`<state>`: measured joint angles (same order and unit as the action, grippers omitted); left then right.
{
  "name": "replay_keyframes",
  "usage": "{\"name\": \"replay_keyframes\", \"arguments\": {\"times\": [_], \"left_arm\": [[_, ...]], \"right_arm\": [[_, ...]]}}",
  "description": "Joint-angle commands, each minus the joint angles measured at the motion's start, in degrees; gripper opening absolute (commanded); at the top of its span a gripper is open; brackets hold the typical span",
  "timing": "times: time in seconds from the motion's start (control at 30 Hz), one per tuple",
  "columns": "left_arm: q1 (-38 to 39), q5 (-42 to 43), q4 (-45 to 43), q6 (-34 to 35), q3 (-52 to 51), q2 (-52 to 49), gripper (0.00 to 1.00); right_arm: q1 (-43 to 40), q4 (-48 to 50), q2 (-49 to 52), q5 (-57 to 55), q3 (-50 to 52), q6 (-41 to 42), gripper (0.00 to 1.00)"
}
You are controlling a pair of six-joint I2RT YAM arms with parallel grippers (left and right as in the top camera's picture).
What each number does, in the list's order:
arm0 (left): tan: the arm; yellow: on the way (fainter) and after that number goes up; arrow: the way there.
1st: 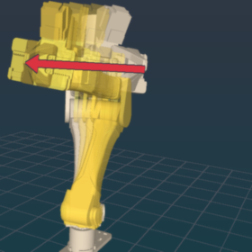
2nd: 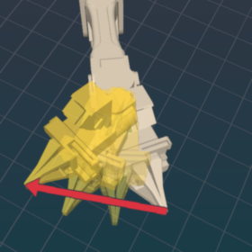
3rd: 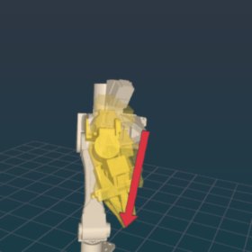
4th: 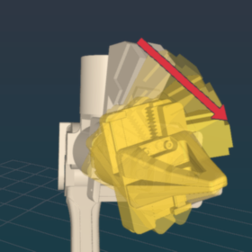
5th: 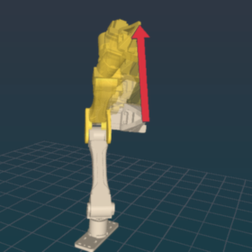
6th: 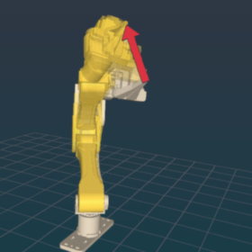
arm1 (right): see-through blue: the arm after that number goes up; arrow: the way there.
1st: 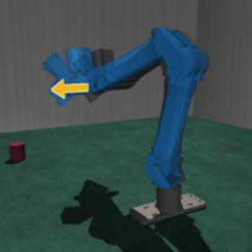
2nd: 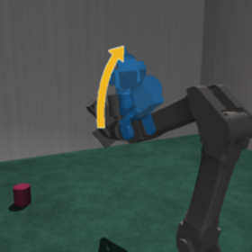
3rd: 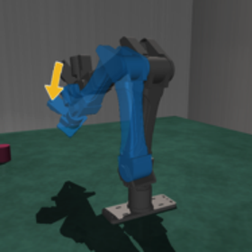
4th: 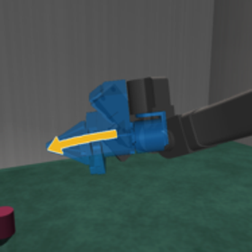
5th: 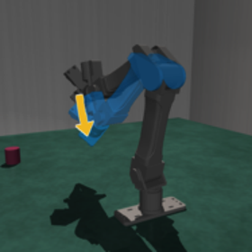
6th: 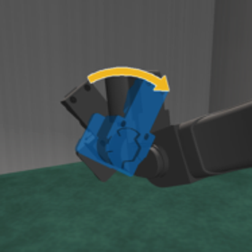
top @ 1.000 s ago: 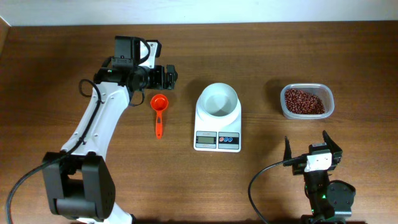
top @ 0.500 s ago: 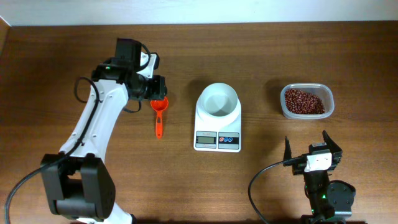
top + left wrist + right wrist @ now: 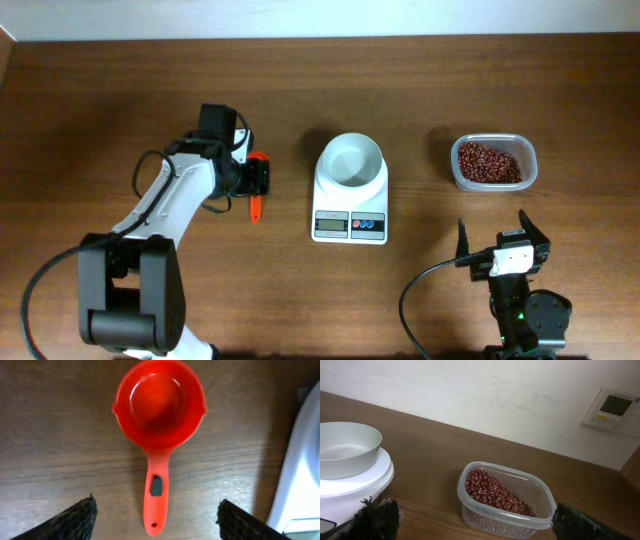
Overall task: Scoop item into bowl and weigh 50g on scale
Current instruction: 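Lower the left gripper and close it on the red scoop handle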
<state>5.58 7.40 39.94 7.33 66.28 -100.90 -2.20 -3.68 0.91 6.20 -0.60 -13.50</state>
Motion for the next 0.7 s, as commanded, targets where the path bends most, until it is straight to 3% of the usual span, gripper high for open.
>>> {"name": "replay_keyframes", "arguments": {"times": [0.0,0.07,0.33,0.4,0.53,0.67], "left_arm": [[-0.3,-0.4,-10.5,0.1,-6.4,-0.5,0.75],[-0.3,-0.4,-15.1,0.3,-9.8,-0.5,0.61],[2.6,-7.5,-19.6,0.6,-13.4,-0.5,0.6],[3.3,-7.4,-20.7,0.6,-13.4,-0.5,0.64],[4.1,-7.2,-20.9,0.6,-13.4,-0.5,0.99],[4.1,-7.2,-21.4,0.6,-13.4,-0.5,0.99]], "right_arm": [[0.3,-0.4,-0.2,-0.3,0.3,0.4,0.99],[0.3,-0.4,-0.2,-0.3,0.3,0.4,0.99],[0.3,-0.4,-0.2,-0.3,0.3,0.4,0.99],[0.3,-0.4,-0.2,-0.3,0.3,0.4,0.99],[0.3,-0.4,-0.2,-0.3,0.3,0.4,0.99],[0.3,-0.4,-0.2,-0.3,0.3,0.4,0.99]]}}
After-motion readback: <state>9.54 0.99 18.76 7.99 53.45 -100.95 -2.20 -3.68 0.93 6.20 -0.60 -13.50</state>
